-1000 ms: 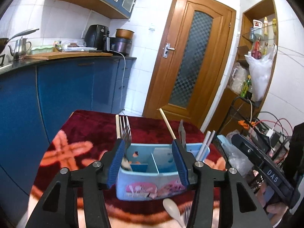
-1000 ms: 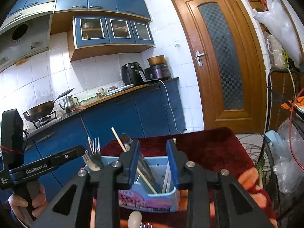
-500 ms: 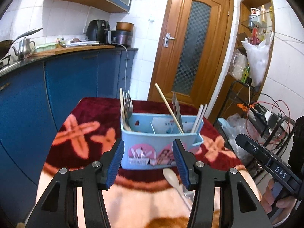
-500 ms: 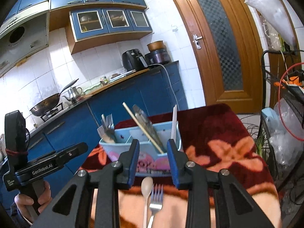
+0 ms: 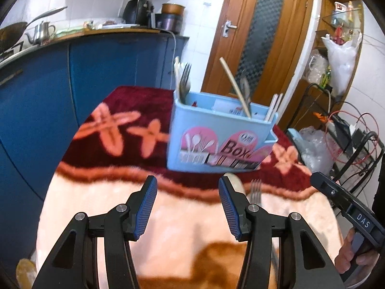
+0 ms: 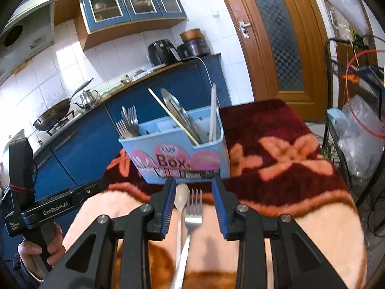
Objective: Organize utensils
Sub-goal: 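Withdraw both grippers from the caddy toward the remaining spoon and fork, then grasp the white plastic spoon with the left gripper while the right gripper grasps the metal fork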
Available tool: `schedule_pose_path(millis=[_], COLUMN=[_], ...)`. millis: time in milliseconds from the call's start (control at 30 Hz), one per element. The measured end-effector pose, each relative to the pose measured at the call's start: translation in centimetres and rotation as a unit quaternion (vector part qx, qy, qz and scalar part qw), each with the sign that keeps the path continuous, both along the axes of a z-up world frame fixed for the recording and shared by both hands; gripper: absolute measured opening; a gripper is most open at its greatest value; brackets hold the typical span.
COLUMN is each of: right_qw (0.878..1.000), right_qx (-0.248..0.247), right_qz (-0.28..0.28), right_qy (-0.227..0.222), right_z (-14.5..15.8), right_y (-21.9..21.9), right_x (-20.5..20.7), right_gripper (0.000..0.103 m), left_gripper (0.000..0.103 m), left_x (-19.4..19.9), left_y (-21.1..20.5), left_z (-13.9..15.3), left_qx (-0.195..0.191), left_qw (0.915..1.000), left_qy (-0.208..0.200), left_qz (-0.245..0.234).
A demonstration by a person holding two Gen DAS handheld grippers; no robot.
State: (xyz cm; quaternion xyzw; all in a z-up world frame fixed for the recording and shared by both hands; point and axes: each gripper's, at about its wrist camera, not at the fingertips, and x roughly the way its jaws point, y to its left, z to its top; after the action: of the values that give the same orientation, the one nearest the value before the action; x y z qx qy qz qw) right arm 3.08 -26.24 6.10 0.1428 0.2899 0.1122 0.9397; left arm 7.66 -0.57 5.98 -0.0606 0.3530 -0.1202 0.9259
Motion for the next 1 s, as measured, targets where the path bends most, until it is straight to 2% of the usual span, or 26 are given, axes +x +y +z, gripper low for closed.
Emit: schedule_pose_path(millis=[200, 467, 667, 867, 1000], right_qw=[0.999, 0.996, 0.993, 0.99, 0.99], right_qx=[-0.003, -0.015, -0.026, -0.032, -0.032], right_qz=[0.001, 0.019, 0.036, 0.039, 0.047], right_qy=[0.036, 0.081, 0.105, 0.128, 0.126], right_z=[-1.9, -3.8, -4.8, -5.9, -6.0], right_y=[0.3, 1.6, 2.3, 2.7, 3.0], right_x=[0.4, 1.7, 3.6, 5.8, 6.6], right_gripper=[0.034, 0.034, 0.04, 0.04, 0.04], left_gripper=[0.054, 0.054, 0.054, 0.054, 0.054], left_x=[-0.4, -0.6, -0.2, 0.1, 0.2], left_y=[0.1, 0.6, 1.2, 1.6, 1.6], left_z=[-1.6, -2.7, -3.2, -4.0, -4.2], left_qx=[0.021, 0.03, 0.052, 0.051, 0.048], left_qw=[0.9996, 0.999, 0.9974, 0.997, 0.9971], left_qy=[0.009, 0.015, 0.02, 0.034, 0.035], left_qz=[0.016, 0.029, 0.046, 0.049, 0.048])
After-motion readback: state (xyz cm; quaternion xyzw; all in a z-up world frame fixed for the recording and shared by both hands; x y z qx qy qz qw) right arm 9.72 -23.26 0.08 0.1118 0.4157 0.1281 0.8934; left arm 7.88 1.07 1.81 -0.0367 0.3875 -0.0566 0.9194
